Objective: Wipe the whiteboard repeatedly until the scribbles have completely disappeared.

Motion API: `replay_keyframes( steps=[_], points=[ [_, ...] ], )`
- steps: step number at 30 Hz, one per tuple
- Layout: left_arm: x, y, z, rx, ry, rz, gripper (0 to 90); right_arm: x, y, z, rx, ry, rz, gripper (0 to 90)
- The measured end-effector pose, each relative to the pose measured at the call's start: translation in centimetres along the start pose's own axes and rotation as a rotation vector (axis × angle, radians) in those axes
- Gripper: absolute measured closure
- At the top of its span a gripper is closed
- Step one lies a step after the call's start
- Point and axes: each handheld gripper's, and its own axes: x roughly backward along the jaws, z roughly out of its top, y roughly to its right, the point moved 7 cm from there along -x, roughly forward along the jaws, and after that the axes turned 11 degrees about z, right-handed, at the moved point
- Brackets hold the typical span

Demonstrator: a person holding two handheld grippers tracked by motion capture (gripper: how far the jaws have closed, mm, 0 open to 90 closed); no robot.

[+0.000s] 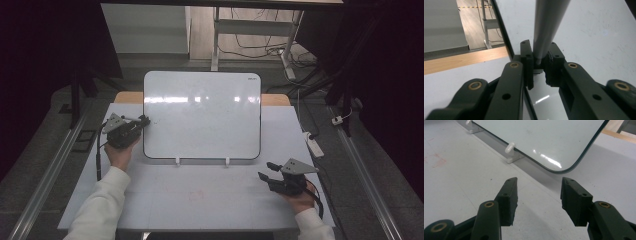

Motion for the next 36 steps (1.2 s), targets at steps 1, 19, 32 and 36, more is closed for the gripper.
replay_keyframes(
  steps=[1,19,32,36],
  points=[
    [-0.2,0.3,0.0,-0.001,-0.001,-0.01,77.8,0.0,0.0,0.0,0.0,0.001,-0.001,47.7],
    [-1.9,2.9,1.0,-0.02,0.012,-0.038,77.8,0.2,0.0,0.1,0.005,0.007,-0.004,47.6],
    [-2.0,2.8,1.1,0.017,0.004,-0.055,77.8,0.2,0.1,0.1,0.005,0.008,-0.005,47.6],
    [-2.0,3.8,0.9,-0.02,-0.024,-0.073,77.8,0.1,0.0,0.1,0.005,0.008,-0.004,47.6]
  ],
)
